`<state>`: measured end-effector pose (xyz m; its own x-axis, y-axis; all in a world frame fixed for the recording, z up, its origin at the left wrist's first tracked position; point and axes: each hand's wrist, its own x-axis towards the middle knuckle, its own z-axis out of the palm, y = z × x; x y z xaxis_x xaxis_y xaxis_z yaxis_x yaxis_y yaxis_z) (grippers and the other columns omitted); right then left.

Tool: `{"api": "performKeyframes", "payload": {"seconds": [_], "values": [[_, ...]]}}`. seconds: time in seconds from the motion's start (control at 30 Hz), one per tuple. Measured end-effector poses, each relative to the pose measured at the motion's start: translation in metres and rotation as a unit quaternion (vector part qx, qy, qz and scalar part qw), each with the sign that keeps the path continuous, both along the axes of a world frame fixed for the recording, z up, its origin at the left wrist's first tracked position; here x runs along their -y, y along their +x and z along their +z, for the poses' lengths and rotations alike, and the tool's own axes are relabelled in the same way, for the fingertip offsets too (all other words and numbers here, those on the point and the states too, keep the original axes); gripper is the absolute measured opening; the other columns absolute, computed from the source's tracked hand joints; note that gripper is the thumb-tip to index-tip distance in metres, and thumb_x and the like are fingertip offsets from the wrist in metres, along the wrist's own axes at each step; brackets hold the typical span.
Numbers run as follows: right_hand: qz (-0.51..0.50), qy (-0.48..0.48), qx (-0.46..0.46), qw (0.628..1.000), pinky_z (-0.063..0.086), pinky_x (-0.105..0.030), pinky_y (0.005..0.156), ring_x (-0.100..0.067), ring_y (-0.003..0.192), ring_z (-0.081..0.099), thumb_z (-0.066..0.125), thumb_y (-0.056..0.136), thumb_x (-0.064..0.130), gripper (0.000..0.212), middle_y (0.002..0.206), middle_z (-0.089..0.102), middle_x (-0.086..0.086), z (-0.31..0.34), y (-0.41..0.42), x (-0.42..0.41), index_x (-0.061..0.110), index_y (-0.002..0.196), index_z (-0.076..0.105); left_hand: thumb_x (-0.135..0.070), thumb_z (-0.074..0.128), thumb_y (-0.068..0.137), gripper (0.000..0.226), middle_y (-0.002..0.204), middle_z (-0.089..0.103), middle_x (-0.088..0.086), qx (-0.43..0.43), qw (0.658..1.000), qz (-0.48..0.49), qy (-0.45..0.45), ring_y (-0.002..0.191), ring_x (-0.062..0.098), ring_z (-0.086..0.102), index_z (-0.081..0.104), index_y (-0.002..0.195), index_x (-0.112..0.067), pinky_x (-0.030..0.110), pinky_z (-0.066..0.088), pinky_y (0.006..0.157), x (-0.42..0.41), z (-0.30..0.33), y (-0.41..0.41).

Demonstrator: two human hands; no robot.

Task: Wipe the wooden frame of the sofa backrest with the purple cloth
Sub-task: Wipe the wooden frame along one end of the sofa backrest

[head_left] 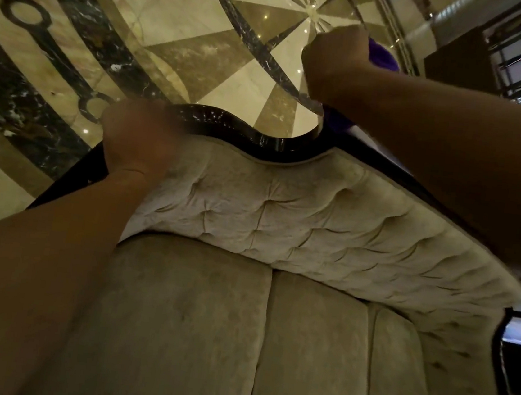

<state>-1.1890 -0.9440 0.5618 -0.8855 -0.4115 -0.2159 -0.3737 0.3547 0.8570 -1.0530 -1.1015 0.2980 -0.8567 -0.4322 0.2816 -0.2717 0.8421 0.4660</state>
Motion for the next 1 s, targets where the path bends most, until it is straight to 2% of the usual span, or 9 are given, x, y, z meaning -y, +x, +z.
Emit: {"api": "performKeyframes", "payload": {"seconds": [0.1,0.23,0.37,0.5,0.6,0.77,0.87,0.93,1.0], "values": [[-0.004,-0.043,-0.037,0.998,0.040,-0.044,0.072,-0.042,0.100,0.065,0.071,0.097,0.024,0.048,0.111,0.064,-0.027,0.026,0.008,-0.005,-0.003,0.133,0.055,-0.053,0.023,0.109,0.057,0.119,0.061,0.026,0.024,1.000,0.000,0.007,0.109,0.045,0.055,0.052,0.127,-0.007,0.058,0.041,0.097,0.000,0.005,0.002],[-0.014,-0.146,-0.026,0.989,0.042,-0.044,0.076,-0.036,0.097,0.065,0.073,0.093,0.034,0.042,0.097,0.060,-0.016,0.036,0.036,-0.023,0.006,0.123,0.064,-0.058,0.022,0.106,0.067,0.130,0.058,0.024,0.042,0.997,0.001,0.065,0.118,0.045,0.052,0.053,0.132,-0.005,0.059,0.039,0.102,-0.003,0.015,0.005],[-0.033,-0.219,0.005,0.975,0.043,-0.038,0.069,-0.030,0.081,0.061,0.068,0.092,0.034,0.031,0.088,0.061,-0.007,0.035,0.078,-0.046,0.016,0.117,0.070,-0.045,0.036,0.104,0.056,0.148,0.047,0.022,-0.038,0.987,-0.014,0.155,0.141,0.041,0.039,0.049,0.138,-0.002,0.059,0.024,0.119,0.005,0.030,0.017],[-0.052,-0.265,0.028,0.962,0.054,-0.039,0.078,-0.033,0.095,0.070,0.067,0.092,0.034,0.030,0.104,0.072,-0.009,0.036,0.106,-0.064,0.018,0.117,0.071,-0.034,0.046,0.099,0.053,0.153,0.045,0.021,-0.085,0.979,-0.027,0.182,0.144,0.040,0.038,0.051,0.139,0.000,0.051,0.026,0.118,-0.012,0.071,0.039],[-0.053,-0.318,0.032,0.946,0.045,-0.035,0.072,-0.032,0.094,0.068,0.064,0.093,0.034,0.029,0.105,0.071,-0.008,0.044,0.124,-0.078,0.017,0.117,0.070,-0.028,0.050,0.097,0.046,0.142,0.052,0.021,-0.124,0.964,-0.069,0.224,0.134,0.038,0.047,0.057,0.133,0.000,0.045,0.034,0.111,-0.038,0.115,0.049],[-0.020,-0.424,0.026,0.905,0.041,-0.034,0.070,-0.031,0.094,0.068,0.063,0.090,0.039,0.031,0.105,0.073,-0.005,0.064,0.156,-0.098,0.023,0.115,0.071,-0.038,0.050,0.098,0.036,0.121,0.063,0.011,-0.081,0.906,-0.175,0.376,0.102,0.022,0.063,0.060,0.124,-0.015,0.041,0.052,0.087,-0.092,0.189,0.060],[-0.009,-0.504,0.019,0.863,0.039,-0.031,0.069,-0.025,0.088,0.067,0.062,0.088,0.042,0.031,0.100,0.074,0.000,0.086,0.183,-0.114,0.027,0.114,0.072,-0.045,0.051,0.100,0.026,0.121,0.064,0.009,-0.061,0.863,-0.222,0.449,0.101,0.014,0.064,0.059,0.115,-0.025,0.036,0.054,0.087,-0.131,0.232,0.081],[0.004,-0.549,0.013,0.836,0.039,-0.030,0.069,-0.020,0.082,0.063,0.060,0.089,0.045,0.031,0.095,0.073,0.002,0.100,0.202,-0.127,0.028,0.112,0.072,-0.045,0.051,0.102,0.021,0.116,0.068,0.005,-0.041,0.828,-0.212,0.517,0.103,0.016,0.067,0.061,0.108,-0.027,0.042,0.057,0.093,-0.152,0.257,0.100],[0.012,-0.595,0.009,0.803,0.044,-0.030,0.067,-0.016,0.078,0.060,0.060,0.089,0.045,0.030,0.091,0.072,0.004,0.113,0.223,-0.145,0.028,0.111,0.072,-0.050,0.049,0.101,0.033,0.112,0.074,0.001,-0.002,0.787,-0.219,0.576,0.100,0.016,0.073,0.067,0.111,-0.024,0.047,0.058,0.095,-0.168,0.278,0.126]]}}
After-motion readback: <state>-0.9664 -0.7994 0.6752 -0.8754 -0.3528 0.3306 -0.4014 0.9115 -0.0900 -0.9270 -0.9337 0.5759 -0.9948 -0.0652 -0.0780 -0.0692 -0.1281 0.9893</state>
